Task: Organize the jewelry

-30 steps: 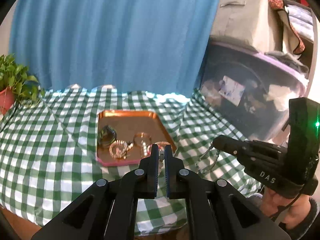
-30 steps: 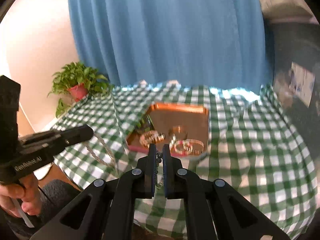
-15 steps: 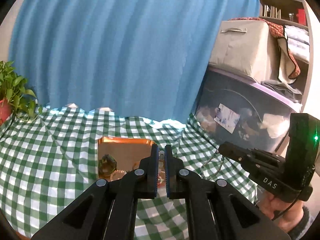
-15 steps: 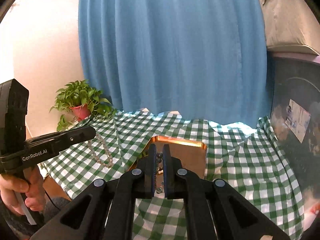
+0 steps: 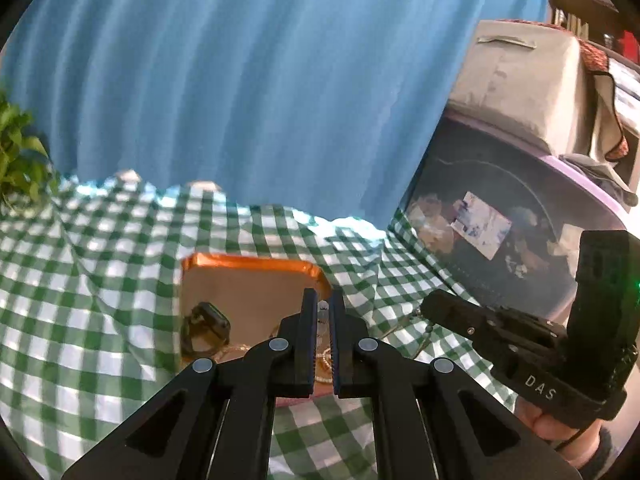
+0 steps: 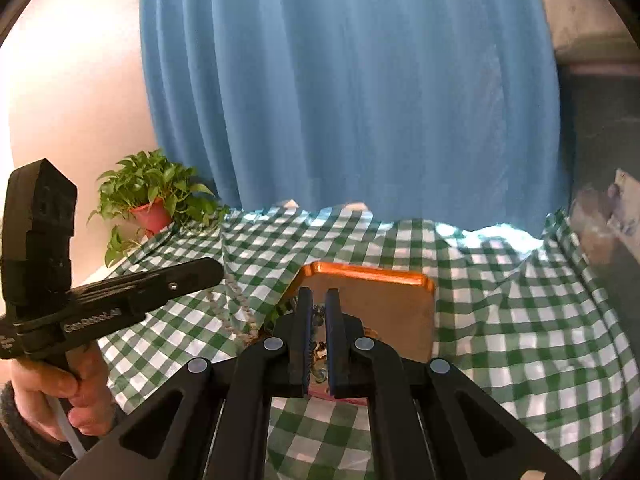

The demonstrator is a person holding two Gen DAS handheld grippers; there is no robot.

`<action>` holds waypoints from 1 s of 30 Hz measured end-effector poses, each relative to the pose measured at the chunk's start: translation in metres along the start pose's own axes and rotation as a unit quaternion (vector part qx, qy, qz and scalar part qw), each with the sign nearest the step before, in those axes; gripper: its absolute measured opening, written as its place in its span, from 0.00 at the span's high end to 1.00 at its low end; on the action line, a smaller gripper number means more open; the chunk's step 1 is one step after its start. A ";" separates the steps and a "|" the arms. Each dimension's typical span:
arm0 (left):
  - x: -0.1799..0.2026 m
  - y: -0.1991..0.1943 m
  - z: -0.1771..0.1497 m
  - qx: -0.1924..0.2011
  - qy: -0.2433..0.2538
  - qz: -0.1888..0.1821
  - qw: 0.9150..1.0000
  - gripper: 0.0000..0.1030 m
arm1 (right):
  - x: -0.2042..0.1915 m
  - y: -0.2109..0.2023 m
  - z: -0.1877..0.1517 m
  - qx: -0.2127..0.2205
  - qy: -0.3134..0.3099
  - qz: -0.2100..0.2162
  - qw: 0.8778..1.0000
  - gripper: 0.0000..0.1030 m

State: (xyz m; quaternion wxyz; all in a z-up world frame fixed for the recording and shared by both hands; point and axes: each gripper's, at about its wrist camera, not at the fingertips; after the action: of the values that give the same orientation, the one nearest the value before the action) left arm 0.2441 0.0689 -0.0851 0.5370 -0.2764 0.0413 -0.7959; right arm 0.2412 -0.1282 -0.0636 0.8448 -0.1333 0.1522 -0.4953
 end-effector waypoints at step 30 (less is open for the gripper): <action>-0.065 0.149 -0.086 -0.147 0.003 0.102 0.984 0.93 | 0.059 0.145 -0.099 -0.151 0.057 -0.051 0.986 0.96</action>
State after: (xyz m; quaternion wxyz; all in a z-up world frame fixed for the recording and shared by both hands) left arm 0.3437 0.0440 -0.2372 0.5692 -0.3439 0.1876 -0.7229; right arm 0.3458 -0.1188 -0.2161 0.7785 -0.2388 0.2662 -0.5157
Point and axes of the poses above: each gripper's, at about its wrist camera, not at the fingertips, and y roughly the way its jaws point, x to its right, z to its top, and after that the axes turned 7 degrees about x, right-handed
